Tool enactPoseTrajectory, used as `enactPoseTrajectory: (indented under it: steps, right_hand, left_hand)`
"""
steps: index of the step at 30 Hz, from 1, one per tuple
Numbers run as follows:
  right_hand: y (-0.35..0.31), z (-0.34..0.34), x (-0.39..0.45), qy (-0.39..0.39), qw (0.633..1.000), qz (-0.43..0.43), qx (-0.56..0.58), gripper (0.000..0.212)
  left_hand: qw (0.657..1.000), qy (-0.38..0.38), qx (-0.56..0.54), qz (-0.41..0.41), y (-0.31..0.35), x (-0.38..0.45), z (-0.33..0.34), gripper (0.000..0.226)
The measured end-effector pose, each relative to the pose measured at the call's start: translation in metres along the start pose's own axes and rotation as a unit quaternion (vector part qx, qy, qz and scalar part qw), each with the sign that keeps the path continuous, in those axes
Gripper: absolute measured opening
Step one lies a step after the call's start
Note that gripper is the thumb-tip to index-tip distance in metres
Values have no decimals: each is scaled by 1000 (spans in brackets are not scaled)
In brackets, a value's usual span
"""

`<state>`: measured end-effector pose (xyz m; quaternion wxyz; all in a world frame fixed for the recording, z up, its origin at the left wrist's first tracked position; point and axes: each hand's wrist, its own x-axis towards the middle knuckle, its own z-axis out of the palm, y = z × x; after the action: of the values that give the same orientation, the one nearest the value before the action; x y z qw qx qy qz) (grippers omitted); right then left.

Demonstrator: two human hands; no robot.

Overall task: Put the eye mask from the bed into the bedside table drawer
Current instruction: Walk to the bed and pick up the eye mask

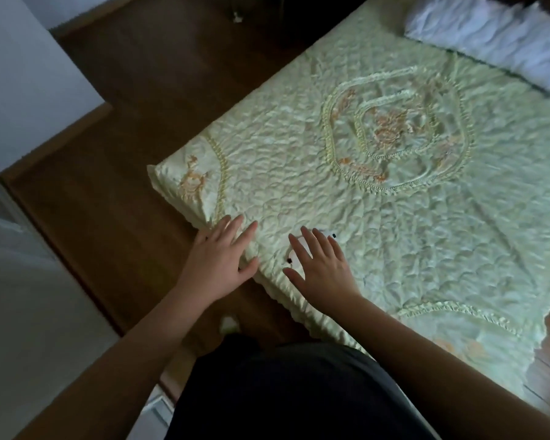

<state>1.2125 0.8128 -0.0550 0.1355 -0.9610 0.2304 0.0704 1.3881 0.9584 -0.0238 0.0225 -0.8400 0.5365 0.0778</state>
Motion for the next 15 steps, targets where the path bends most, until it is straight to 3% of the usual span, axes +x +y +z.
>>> enactPoseTrajectory:
  steps: [6, 15]
  right_hand:
    - [-2, 15, 56, -2, 994, 97, 46, 70]
    - [-25, 34, 87, 35, 960, 264, 86, 70]
  left_hand:
    - [993, -10, -3, 121, -41, 77, 8, 69]
    - [948, -80, 44, 304, -57, 151, 23, 73]
